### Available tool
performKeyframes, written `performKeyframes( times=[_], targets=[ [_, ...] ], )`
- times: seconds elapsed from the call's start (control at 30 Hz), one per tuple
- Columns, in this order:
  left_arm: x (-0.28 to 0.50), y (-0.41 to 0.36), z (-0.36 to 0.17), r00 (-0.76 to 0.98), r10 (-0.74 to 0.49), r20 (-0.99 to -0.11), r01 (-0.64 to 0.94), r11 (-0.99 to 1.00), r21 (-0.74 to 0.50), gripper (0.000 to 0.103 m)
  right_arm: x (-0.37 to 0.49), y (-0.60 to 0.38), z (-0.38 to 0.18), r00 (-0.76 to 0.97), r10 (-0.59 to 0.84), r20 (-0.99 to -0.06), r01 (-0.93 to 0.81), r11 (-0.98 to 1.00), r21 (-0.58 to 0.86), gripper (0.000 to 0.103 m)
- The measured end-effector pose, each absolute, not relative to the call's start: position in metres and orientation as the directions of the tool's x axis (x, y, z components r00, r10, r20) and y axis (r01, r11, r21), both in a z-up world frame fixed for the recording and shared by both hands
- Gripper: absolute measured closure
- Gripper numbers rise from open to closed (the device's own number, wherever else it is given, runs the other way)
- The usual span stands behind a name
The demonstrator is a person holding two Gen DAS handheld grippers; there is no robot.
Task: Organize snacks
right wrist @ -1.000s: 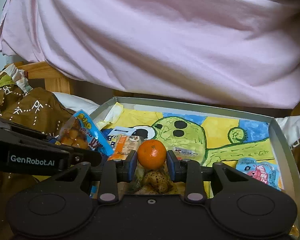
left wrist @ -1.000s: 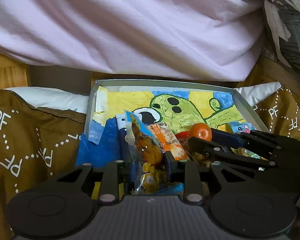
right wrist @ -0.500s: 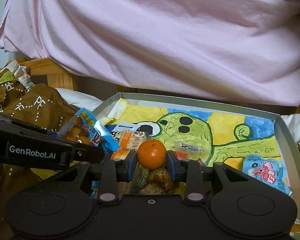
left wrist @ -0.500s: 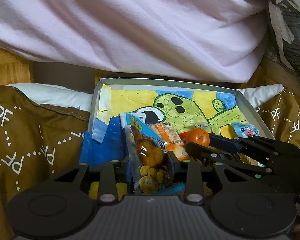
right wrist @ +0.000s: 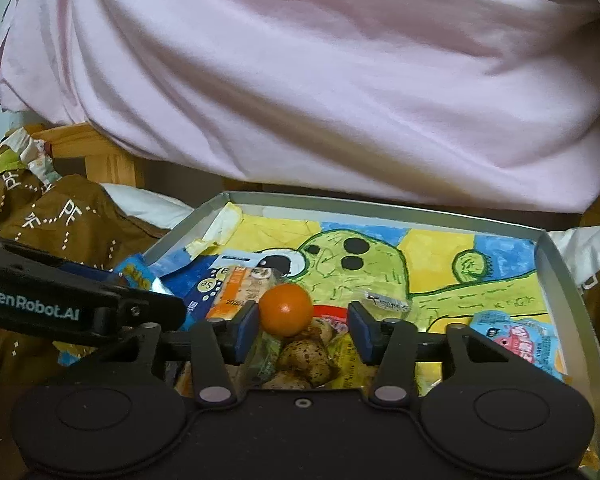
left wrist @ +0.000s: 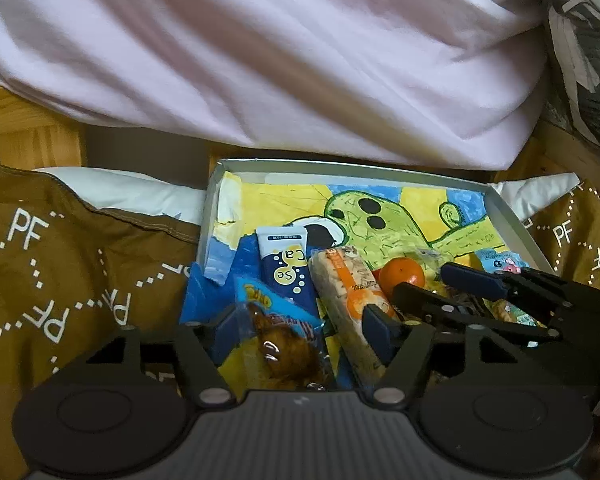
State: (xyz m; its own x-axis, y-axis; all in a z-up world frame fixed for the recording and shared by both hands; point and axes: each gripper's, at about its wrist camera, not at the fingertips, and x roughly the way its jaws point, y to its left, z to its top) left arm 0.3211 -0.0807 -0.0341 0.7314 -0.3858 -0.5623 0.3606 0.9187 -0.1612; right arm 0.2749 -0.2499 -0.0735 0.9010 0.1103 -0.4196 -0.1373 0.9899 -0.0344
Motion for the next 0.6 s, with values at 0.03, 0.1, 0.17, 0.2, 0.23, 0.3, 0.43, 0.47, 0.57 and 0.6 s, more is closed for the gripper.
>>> performKeyframes(
  times=[0.03,0.1,0.17,0.2,0.23,0.3,0.43,0.47,0.57,0.6],
  targets=[
    [0.320,-0.080,-0.033,0.734,-0.386,-0.558,0.359,0.919,-0.164,0.029,0.274,-0.251,-0.072,0.904,0.104,-0.415,-0.129,0.991,-0.033,0.043],
    [0.318,-0.079,-0.031,0.741,-0.386,-0.549,0.355,0.920,-0.168,0.024,0.272,-0.253,-0.069,0.907,0.099,-0.409,-0.120,0.993,-0.025,0.040],
    [0.314,-0.078,-0.029,0.752,-0.382,-0.538,0.349,0.922,-0.166,0.021,0.269,-0.255,-0.065,0.911,0.095,-0.401,-0.112,0.994,-0.019,0.036],
    [0.312,-0.078,-0.027,0.759,-0.381,-0.528,0.349,0.923,-0.165,0.019,0.267,-0.256,-0.063,0.914,0.091,-0.396,-0.107,0.994,-0.018,0.033],
    [0.310,-0.078,-0.026,0.764,-0.382,-0.519,0.349,0.923,-0.164,0.019,0.265,-0.257,-0.061,0.916,0.086,-0.391,-0.101,0.995,-0.018,0.031],
    [0.306,-0.077,-0.022,0.774,-0.380,-0.506,0.349,0.923,-0.160,0.017,0.261,-0.260,-0.056,0.921,0.080,-0.381,-0.092,0.996,-0.011,0.028],
    [0.298,-0.074,-0.012,0.797,-0.375,-0.473,0.338,0.927,-0.165,0.013,0.253,-0.268,-0.042,0.925,0.065,-0.375,-0.055,0.998,0.036,0.019],
    [0.296,-0.073,-0.008,0.804,-0.375,-0.461,0.335,0.927,-0.171,0.011,0.251,-0.270,-0.037,0.927,0.063,-0.369,-0.047,0.998,0.050,0.017],
    [0.289,-0.070,0.001,0.827,-0.366,-0.427,0.321,0.931,-0.176,0.006,0.242,-0.270,-0.027,0.938,0.044,-0.345,-0.034,0.999,0.034,0.011],
    [0.287,-0.068,0.004,0.833,-0.363,-0.417,0.317,0.932,-0.176,0.004,0.238,-0.270,-0.025,0.940,0.034,-0.338,-0.028,0.999,0.023,0.009]
  ],
)
